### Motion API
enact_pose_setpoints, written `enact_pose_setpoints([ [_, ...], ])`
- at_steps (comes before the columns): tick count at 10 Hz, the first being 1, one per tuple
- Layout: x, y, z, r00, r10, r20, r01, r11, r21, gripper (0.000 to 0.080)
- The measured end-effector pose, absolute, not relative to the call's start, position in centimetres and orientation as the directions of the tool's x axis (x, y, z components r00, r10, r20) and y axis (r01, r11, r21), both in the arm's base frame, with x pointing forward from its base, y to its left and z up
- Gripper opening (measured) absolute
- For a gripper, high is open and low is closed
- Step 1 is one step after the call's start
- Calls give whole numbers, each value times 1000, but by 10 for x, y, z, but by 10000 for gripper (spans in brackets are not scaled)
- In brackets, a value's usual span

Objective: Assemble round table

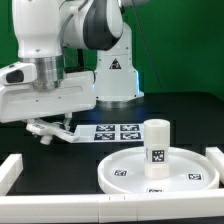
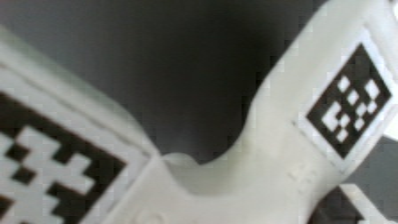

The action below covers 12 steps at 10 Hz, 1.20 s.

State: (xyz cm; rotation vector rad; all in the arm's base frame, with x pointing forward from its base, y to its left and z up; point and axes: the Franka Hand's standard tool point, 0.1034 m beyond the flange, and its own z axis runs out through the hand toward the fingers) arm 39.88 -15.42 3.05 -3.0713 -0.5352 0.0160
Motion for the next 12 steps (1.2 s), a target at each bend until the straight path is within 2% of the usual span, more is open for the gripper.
enact_pose_setpoints([
  [2, 414, -130, 35, 933, 360, 5, 360, -933, -30, 419],
  [5, 412, -132, 33, 934, 357, 1, 357, -933, -32, 419],
  [6, 410, -127, 32, 937, 348, -16, 347, -936, -53, 419],
  [7, 411, -111, 36, 945, 319, -70, 309, -944, -118, 419],
  [9, 428, -78, 54, 942, 320, -101, 300, -938, -176, 419],
  [10, 435, -75, 59, 939, 332, -87, 314, -933, -174, 419],
  [12, 433, -75, 56, 939, 330, -92, 311, -934, -177, 419],
])
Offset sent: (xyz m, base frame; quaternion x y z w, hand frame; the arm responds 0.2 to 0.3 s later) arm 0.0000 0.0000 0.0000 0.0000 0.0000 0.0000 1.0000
